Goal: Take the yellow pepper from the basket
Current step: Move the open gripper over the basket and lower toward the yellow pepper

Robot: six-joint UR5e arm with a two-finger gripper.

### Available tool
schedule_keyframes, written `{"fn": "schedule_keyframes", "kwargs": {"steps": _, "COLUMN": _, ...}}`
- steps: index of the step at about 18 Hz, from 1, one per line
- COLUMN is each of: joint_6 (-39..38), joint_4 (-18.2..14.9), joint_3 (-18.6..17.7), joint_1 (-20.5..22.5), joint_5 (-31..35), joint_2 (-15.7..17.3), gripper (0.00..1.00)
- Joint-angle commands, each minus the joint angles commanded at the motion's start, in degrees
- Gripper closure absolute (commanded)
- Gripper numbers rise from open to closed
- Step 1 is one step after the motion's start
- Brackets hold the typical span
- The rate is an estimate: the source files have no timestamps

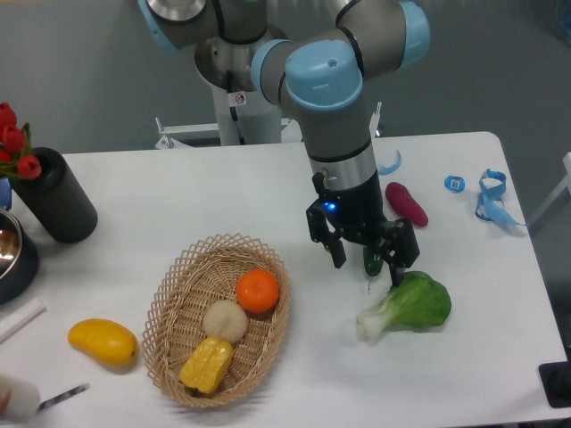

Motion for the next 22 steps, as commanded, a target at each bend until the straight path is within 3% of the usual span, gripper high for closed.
{"fn": "schedule_keyframes", "kwargs": {"steps": 6, "joint_6": -0.3, "joint_4": 0.1, "joint_3": -0.3, "joint_1": -0.3, "joint_5": 1.9, "joint_2": -0.3, "gripper": 0.00}}
{"fn": "schedule_keyframes", "kwargs": {"steps": 11, "joint_6": -0.5, "joint_4": 0.4, "joint_3": -4.3, "joint_1": -1.8, "joint_5": 1.6, "joint_2": -0.2, "gripper": 0.00}}
{"fn": "schedule_keyframes", "kwargs": {"steps": 15, "joint_6": -12.4, "joint_4": 0.3, "joint_3": -4.0, "joint_1": -4.8, "joint_5": 1.4, "joint_2": -1.6, "gripper": 0.00}}
{"fn": "schedule_keyframes", "kwargs": {"steps": 22, "joint_6": -22.7, "joint_4": 0.1, "joint_3": -3.6, "joint_1": -9.8, "joint_5": 1.3, "joint_2": -5.7, "gripper": 0.00}}
